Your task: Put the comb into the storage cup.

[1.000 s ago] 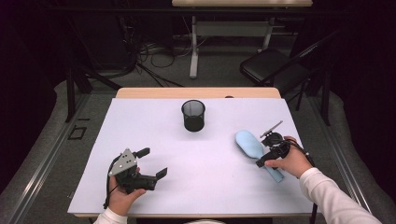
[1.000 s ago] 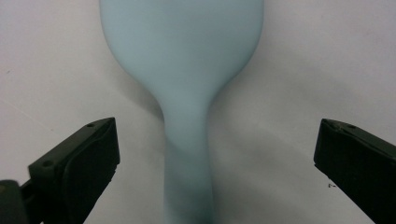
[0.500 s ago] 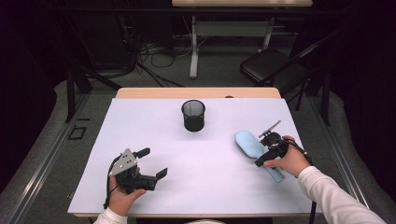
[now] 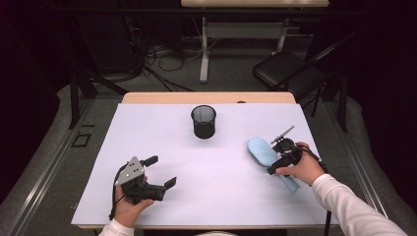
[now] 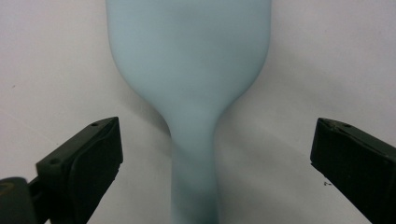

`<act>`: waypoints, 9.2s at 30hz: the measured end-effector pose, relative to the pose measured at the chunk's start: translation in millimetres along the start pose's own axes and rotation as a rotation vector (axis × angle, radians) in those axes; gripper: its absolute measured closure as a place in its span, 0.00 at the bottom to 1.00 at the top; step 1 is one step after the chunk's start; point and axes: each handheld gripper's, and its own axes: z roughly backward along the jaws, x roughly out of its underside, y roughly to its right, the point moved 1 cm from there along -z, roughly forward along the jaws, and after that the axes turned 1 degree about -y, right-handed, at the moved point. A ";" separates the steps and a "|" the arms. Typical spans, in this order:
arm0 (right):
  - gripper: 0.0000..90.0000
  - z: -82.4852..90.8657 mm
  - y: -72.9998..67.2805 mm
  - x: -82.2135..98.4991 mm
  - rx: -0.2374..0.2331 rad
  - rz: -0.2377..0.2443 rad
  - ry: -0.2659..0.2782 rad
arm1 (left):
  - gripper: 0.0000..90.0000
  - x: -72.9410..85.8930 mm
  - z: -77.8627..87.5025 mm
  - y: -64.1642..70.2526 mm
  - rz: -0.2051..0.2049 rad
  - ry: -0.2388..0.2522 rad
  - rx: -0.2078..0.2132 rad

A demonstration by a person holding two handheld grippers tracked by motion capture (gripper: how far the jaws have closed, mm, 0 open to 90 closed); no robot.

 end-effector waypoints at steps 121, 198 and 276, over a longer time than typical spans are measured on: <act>0.76 -12.9 -4.6 -9.4 -0.050 0.041 -0.120 | 0.01 0.2 0.0 -0.6 0.007 0.005 -0.008; 0.77 24.2 -15.3 -13.0 -0.132 0.060 0.168 | 0.01 0.9 -1.2 -1.0 0.009 0.001 -0.003; 0.77 58.4 -74.5 -40.4 -0.207 0.162 0.676 | 0.01 4.4 -6.1 -4.8 0.032 -0.023 -0.020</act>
